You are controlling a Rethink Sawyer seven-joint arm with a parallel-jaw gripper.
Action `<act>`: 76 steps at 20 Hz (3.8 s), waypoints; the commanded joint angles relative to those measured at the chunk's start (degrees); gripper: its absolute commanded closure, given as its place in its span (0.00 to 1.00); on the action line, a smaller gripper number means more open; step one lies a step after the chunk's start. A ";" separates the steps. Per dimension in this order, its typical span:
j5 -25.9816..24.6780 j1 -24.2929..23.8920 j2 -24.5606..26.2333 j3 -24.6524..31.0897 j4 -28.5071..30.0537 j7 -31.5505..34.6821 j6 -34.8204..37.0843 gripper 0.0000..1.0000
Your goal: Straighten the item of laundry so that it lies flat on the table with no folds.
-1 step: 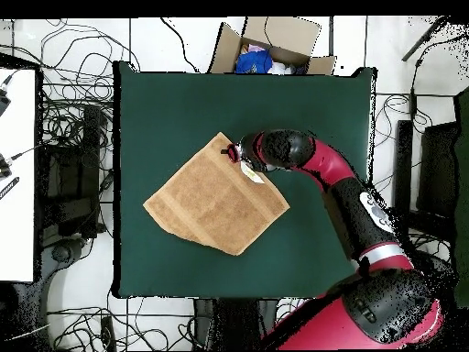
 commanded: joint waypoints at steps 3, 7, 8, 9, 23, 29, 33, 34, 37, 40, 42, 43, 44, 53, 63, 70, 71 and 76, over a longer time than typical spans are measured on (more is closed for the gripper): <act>-2.35 0.81 6.44 -6.53 -4.73 -3.74 4.67 0.00; -1.75 0.08 6.83 -5.95 -4.36 -4.93 5.23 0.00; -1.65 -0.03 6.94 -5.83 -4.32 -5.15 5.35 0.00; -1.65 -0.12 6.99 -5.74 -4.26 -5.40 5.38 0.00; -1.53 0.84 6.46 -6.87 -4.79 -4.90 7.30 1.00; -1.90 0.28 6.44 -5.71 -4.54 -4.67 3.15 1.00; -2.30 -1.74 3.97 -3.08 -1.37 -5.46 -1.06 1.00; -2.73 -2.31 2.40 -2.46 -0.14 -5.51 -2.16 1.00; -3.40 -3.67 -1.17 -0.81 2.16 -6.45 -3.44 1.00; -4.85 -5.04 -5.34 0.61 4.08 -8.07 -4.85 1.00; -6.16 -6.10 -6.16 1.96 4.66 -9.37 -6.65 1.00; -6.46 -6.59 -6.23 2.62 4.88 -9.62 -7.13 1.00; -7.46 -6.75 -6.57 3.16 4.83 -10.31 -8.08 1.00; -10.04 -7.71 -7.97 7.73 4.57 -8.93 -11.74 1.00; -13.60 -8.56 -11.54 7.75 4.10 -10.31 -10.39 1.00; -16.44 -9.23 -12.78 7.28 3.96 -9.94 -11.68 1.00; -16.73 -9.31 -12.92 7.29 4.01 -9.84 -11.79 1.00; -16.69 -10.47 -13.66 7.96 3.04 -11.08 -9.80 1.00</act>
